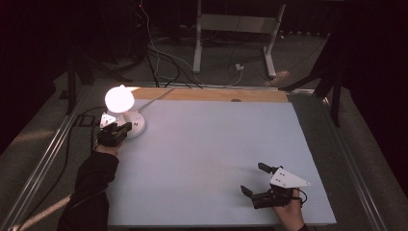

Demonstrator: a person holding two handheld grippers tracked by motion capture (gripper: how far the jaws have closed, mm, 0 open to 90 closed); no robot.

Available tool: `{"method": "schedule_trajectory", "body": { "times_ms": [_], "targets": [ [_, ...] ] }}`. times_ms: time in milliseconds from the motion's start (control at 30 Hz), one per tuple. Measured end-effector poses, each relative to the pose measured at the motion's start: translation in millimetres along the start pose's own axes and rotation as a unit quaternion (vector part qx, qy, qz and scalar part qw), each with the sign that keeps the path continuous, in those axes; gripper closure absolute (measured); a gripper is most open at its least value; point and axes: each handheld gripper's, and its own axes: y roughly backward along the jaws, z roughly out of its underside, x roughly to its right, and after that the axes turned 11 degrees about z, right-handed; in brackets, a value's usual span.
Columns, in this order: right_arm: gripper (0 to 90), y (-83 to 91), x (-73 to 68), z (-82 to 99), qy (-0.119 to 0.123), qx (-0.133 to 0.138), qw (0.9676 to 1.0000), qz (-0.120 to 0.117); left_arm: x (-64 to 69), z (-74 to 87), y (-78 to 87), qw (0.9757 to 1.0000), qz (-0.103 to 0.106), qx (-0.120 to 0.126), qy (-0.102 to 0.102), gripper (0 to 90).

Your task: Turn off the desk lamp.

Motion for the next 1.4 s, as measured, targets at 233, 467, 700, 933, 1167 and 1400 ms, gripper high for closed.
{"method": "schedule_trajectory", "body": {
  "times_ms": [233, 467, 700, 933, 1167, 1400],
  "targets": [
    [0.0, 0.0, -0.2, 0.0, 0.0, -0.001, 1.0, 0.0, -2.1, 2.4, -4.6, 0.9999, 0.005, -0.01, -0.002, 90.0],
    [0.0, 0.0, -0.3, 0.0, 0.0, -0.001, 1.0, 0.0, -4.2, 5.0, -5.3, 0.9999, -0.002, -0.014, -0.003, 90.0],
    [0.0, 0.1, 0.0, -0.1, -0.001, -0.001, 1.0, 0.0, -3.9, 5.4, -6.2, 0.9998, 0.001, -0.018, -0.005, 90.0],
    [0.0, 0.2, 0.0, 0.0, -0.001, -0.001, 1.0, 0.0, -4.0, 6.6, -7.5, 0.9997, 0.005, -0.022, -0.006, 90.0],
    [0.0, 0.0, 0.0, 0.1, 0.0, -0.002, 1.0, 0.0, -1.5, 5.8, -8.8, 0.9995, -0.001, -0.029, -0.014, 90.0],
    [0.0, -0.1, -0.3, -0.1, 0.0, -0.003, 1.0, 0.001, 1.7, 5.3, -9.1, 0.999, -0.014, -0.032, -0.029, 90.0]
  ]
}}
